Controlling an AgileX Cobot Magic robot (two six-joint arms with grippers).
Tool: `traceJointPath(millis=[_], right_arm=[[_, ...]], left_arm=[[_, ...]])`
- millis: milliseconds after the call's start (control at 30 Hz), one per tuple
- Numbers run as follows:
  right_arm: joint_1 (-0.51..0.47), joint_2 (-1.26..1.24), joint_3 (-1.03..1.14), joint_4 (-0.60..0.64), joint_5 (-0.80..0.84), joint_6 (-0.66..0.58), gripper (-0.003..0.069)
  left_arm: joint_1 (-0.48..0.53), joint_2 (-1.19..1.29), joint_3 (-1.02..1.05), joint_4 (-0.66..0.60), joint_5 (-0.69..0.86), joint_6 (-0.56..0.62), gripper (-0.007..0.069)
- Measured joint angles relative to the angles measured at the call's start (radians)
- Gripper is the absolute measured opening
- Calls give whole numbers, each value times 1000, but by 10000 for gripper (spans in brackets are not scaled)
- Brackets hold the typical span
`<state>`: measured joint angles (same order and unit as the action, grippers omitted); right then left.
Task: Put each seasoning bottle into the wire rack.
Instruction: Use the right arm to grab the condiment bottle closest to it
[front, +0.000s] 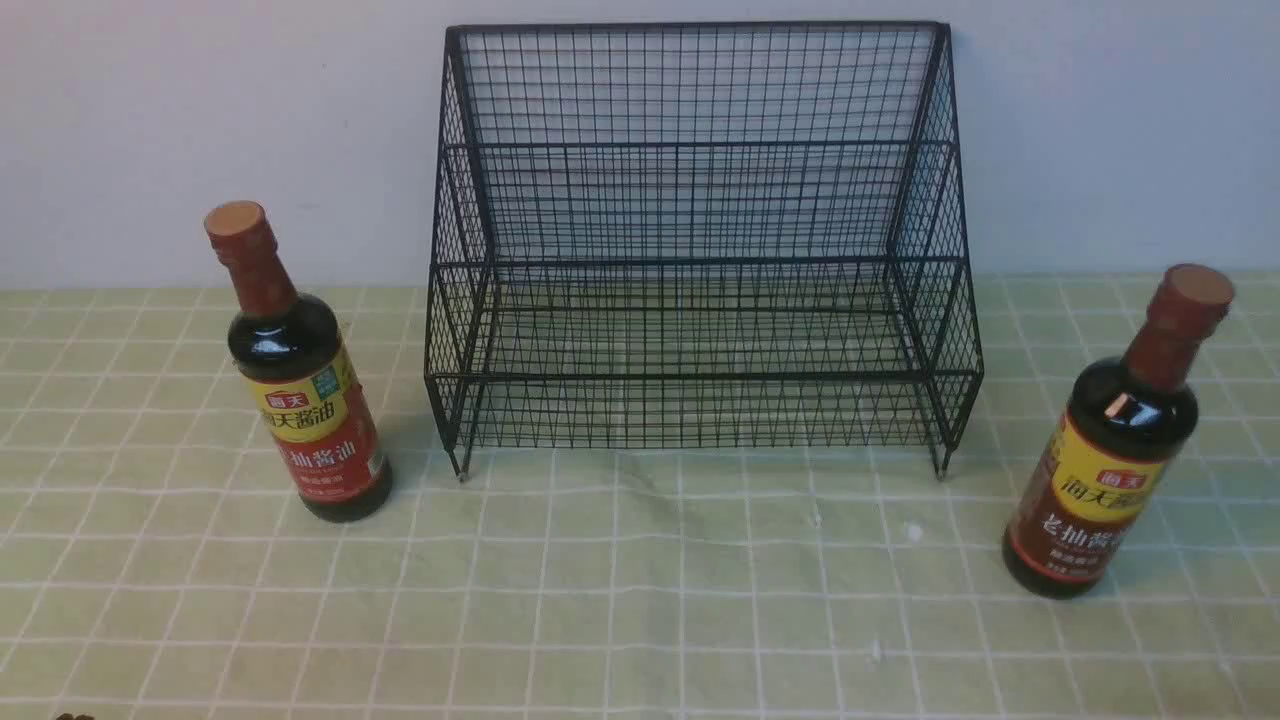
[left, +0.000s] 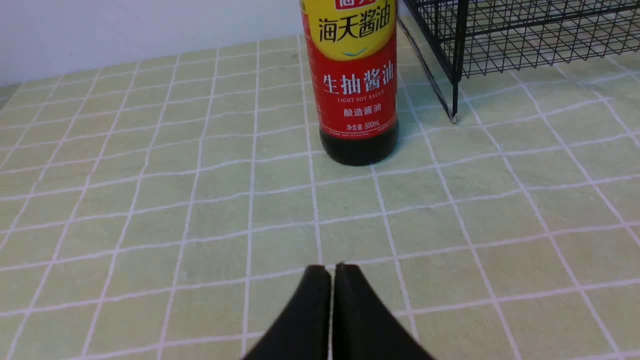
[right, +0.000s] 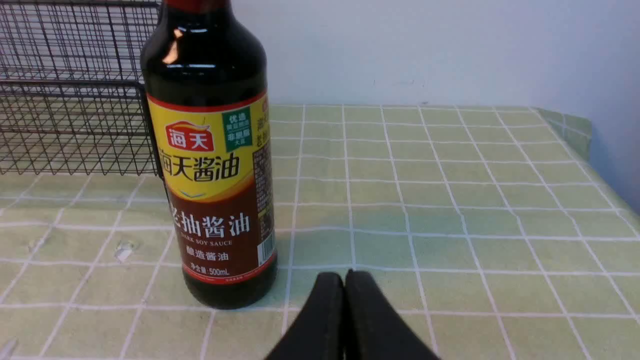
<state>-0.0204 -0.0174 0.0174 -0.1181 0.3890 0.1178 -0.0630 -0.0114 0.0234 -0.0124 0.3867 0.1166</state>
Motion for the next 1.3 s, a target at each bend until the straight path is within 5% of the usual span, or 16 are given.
traceJointPath(millis=[667,900,1300], right_arm=[[0,0,4,12,-27,4,-13],[0,0,11,336,-412,194,-13],[3,0,-35,456,-459,290,-13]], left_arm=[[0,0,0,0,0,0,-10],[0,0,0,0,0,0,-10],[0,0,0,0,0,0,-10]])
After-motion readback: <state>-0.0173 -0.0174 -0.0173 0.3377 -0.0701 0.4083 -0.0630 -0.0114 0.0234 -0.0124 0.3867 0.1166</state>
